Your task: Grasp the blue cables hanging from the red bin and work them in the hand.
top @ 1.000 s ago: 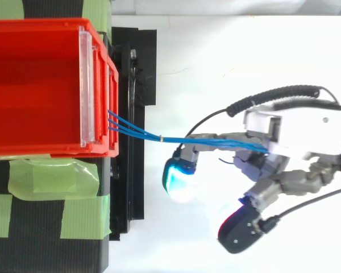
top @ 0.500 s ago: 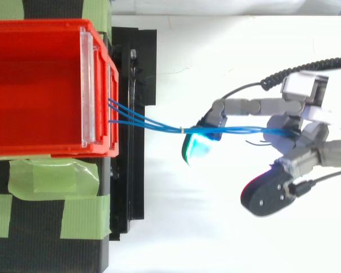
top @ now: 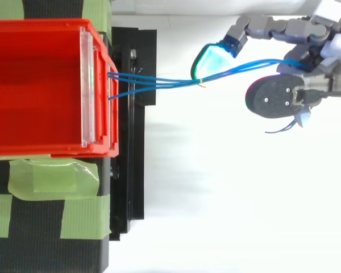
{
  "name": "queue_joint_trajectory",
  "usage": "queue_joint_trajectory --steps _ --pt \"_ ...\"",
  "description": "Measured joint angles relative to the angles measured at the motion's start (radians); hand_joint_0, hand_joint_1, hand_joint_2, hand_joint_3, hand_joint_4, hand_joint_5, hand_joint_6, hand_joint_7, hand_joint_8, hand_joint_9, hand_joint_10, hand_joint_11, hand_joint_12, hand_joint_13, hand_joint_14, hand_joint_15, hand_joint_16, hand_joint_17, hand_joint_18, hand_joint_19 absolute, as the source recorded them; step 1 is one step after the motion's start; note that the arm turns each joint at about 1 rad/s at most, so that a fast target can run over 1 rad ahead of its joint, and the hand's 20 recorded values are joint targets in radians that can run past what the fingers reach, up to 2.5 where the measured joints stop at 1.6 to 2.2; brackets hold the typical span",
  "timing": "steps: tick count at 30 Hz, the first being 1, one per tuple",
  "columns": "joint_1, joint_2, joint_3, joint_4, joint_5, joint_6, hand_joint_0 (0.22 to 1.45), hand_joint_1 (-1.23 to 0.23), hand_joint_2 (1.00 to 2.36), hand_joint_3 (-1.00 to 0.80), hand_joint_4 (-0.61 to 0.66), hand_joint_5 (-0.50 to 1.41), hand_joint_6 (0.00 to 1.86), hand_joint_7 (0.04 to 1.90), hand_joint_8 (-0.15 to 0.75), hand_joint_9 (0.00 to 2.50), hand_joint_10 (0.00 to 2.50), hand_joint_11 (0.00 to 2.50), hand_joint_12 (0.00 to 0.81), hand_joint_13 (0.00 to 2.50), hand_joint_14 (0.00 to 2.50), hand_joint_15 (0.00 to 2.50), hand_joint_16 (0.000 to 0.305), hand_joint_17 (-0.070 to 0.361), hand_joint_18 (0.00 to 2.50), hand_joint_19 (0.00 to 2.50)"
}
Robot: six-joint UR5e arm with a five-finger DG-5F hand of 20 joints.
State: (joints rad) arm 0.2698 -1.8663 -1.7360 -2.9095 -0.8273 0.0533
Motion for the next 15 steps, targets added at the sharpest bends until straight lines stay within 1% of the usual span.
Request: queue_joint_trajectory --steps 5,9,10,15 --pt "-0.001 0.000 0.011 0.009 0.003 -0.007 0.83 -0.64 1.01 -0.87 0.06 0.28 0.00 1.34 0.535 1.78 2.50 2.50 0.712 2.02 2.50 1.97 0.237 0.178 2.50 0.65" --pt "0.000 0.000 0.025 0.009 0.002 -0.030 0.85 -0.63 1.01 -0.81 0.05 0.29 0.00 1.36 0.535 1.78 2.50 2.50 0.712 2.02 2.50 1.97 0.237 0.178 2.50 0.65" --pt "0.001 0.000 0.027 0.009 0.001 -0.036 0.86 -0.63 1.01 -0.78 0.05 0.28 0.02 1.36 0.535 1.78 2.50 2.50 0.712 2.02 2.50 1.97 0.237 0.178 2.50 0.65" --pt "0.007 0.000 0.030 0.025 -0.002 -0.073 0.87 -0.63 1.01 -0.78 0.06 0.27 0.10 1.34 0.535 1.78 2.50 2.50 0.712 2.02 2.50 1.97 0.237 0.178 2.50 0.65"
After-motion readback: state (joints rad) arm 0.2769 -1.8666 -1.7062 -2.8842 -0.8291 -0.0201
